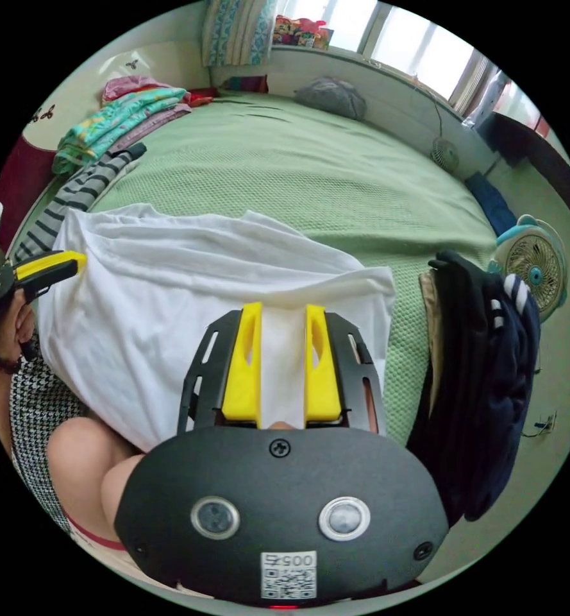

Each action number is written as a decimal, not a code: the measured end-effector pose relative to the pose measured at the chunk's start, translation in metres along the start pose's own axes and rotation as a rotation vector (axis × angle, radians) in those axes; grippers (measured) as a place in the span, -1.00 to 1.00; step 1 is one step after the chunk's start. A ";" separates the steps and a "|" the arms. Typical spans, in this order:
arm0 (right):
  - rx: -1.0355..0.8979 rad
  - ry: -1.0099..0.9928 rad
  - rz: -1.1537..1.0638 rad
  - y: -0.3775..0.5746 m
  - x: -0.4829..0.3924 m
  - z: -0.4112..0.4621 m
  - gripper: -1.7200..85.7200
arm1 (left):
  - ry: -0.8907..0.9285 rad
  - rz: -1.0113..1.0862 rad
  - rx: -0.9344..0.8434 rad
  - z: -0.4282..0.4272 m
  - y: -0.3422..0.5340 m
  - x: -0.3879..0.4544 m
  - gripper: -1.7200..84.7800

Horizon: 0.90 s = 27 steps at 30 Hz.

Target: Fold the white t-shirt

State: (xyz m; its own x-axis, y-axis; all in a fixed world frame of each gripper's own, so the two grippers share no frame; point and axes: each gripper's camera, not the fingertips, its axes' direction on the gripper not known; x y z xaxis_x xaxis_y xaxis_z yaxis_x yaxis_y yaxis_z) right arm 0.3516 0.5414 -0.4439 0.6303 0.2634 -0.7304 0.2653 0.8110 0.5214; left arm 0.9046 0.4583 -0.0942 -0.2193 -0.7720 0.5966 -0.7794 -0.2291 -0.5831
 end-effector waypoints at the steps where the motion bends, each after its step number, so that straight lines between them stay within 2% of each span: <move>1: -0.004 0.003 0.002 -0.003 0.000 0.003 -0.77 | 0.014 -0.018 -0.009 0.008 -0.005 0.000 -0.97; 10: 0.069 -0.001 0.095 -0.040 0.015 0.003 -0.75 | 0.033 -0.002 0.004 0.022 -0.023 -0.002 -0.97; 15: -0.031 -0.042 0.153 -0.067 0.029 0.022 -0.76 | 0.036 -0.012 0.010 0.027 -0.022 -0.007 -0.97; 18: -0.028 -0.080 0.206 -0.065 0.035 0.012 -0.75 | 0.064 -0.016 0.035 0.027 -0.019 -0.009 -0.97; 25: 0.043 -0.138 0.183 -0.035 0.032 -0.023 -0.74 | 0.063 0.010 0.052 0.038 -0.021 0.001 -0.97; 27: 0.052 -0.166 0.120 -0.025 0.021 -0.030 -0.75 | 0.041 -0.001 0.031 0.045 -0.024 0.003 -0.97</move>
State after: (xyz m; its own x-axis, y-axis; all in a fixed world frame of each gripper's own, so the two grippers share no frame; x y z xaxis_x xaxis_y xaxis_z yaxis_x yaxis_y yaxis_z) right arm 0.3365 0.5417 -0.4854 0.7697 0.2635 -0.5814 0.2157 0.7499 0.6254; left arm 0.9493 0.4349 -0.1029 -0.2425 -0.7471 0.6189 -0.7612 -0.2490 -0.5988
